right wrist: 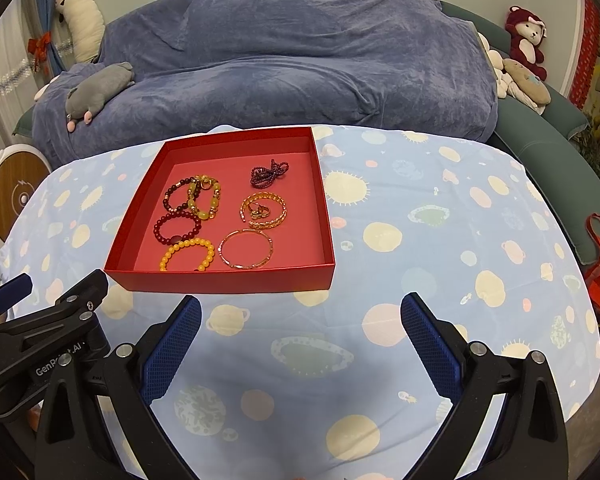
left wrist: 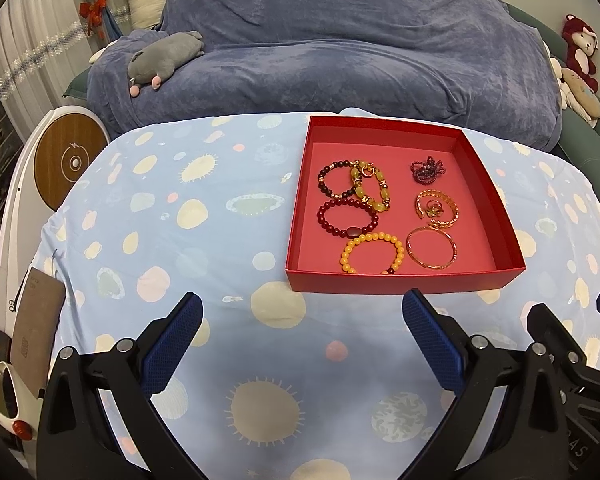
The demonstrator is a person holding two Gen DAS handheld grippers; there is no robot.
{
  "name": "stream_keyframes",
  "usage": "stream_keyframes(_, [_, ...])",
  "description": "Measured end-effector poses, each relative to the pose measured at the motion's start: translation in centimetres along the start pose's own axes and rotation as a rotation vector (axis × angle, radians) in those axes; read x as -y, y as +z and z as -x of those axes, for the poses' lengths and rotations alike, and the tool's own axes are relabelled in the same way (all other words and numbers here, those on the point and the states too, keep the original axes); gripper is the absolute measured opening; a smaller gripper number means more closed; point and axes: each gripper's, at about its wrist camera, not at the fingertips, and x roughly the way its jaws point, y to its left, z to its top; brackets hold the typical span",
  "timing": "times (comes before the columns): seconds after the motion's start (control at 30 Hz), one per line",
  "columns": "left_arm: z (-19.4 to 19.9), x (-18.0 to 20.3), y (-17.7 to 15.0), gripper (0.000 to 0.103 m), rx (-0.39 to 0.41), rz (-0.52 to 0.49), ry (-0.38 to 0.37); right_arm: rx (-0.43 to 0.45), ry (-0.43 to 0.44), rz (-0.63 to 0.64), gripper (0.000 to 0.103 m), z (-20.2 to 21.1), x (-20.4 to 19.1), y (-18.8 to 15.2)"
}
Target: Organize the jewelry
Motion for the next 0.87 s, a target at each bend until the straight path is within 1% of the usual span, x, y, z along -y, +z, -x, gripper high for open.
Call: stream_keyframes(0.87, [0.02,-0.16,0.06,0.096,-0.003,0.0,0.0,0.001,-0.002,0.002,0.096,0.07,-0.05,-0.03])
